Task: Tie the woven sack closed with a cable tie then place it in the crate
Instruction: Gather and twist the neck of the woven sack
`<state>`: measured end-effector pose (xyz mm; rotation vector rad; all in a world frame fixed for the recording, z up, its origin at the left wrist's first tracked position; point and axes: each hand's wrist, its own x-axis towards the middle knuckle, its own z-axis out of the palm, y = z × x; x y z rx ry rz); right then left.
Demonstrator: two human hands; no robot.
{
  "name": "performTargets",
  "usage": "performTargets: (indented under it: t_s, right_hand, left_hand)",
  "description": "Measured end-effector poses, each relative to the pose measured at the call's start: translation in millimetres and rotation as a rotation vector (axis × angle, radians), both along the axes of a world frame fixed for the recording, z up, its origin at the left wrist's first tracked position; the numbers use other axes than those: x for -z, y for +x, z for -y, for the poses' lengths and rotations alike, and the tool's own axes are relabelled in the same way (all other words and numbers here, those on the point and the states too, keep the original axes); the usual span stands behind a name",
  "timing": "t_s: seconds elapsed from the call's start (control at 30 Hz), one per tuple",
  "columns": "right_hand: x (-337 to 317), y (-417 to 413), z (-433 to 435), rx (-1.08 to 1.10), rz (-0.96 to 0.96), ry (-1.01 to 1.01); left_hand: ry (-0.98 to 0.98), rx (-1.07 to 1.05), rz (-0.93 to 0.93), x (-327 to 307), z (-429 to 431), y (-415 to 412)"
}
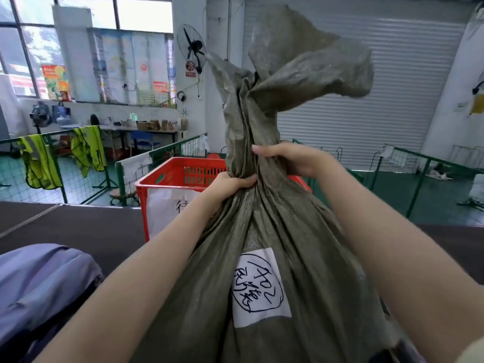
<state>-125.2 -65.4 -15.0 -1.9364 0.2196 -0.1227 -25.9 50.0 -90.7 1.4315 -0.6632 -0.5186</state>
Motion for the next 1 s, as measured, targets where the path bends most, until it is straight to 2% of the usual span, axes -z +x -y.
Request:
performTargets:
  t_s: [0.07, 0.13, 0.3, 0.47, 0.57, 0.67, 0.8, 0.83, 0.93, 1.0]
  right_hand:
    - [-1.9, -19.2, 11.5, -0.045, -0.143, -0.141]
    - [5.4, -34.3, 23.1, -0.035, -0.186, -0.193]
    - [47.6, -40.4, 21.4, -0.021, -0.169, -0.036]
    - [80.0, -4.0, 1.3, 0.238, 0.104, -0.242]
    - [84.3, 7.2, 3.4, 0.361, 0.293, -0.227]
    - [93.1, 10.2, 9.0, 0.423, 0.286, -0.185]
    - [98.3, 9.3, 16.8, 0.401, 0.277, -0.108]
    - [97.4, 9.0, 17.5, 0.396, 0.276, -0.104]
    - [95.3, 9.8, 14.5, 0.367, 0.267, -0.087]
    - [92.4, 10.5, 9.0, 0.348, 0.269, -0.060]
  left_hand:
    - [-0.024, -0.040, -0.014, 1.7, 2.6, -0.5]
    - [-0.059, -0.056, -0.049, 2.6, 5.3, 0.6]
    - [-0.093, -0.036, -0.125, 3.1, 13.7, -2.7]
    - [-0.044, -0.003, -0.060, -4.4, 22.7, -7.1]
    - [-0.002, 0.029, 0.030, -11.9, 20.7, -0.4]
    - [0.101, 0.150, 0.163, -16.2, 12.8, 5.4]
    - [0.499, 0.450, 0.105, -20.0, -12.2, 19.0]
    - [0.547, 0.477, 0.113, -18.4, -18.9, 24.5]
    - [0.562, 0.500, 0.145, -4.9, -31.6, 28.6]
    - [0.525, 0.410, 0.263, 7.3, -24.9, 20.2]
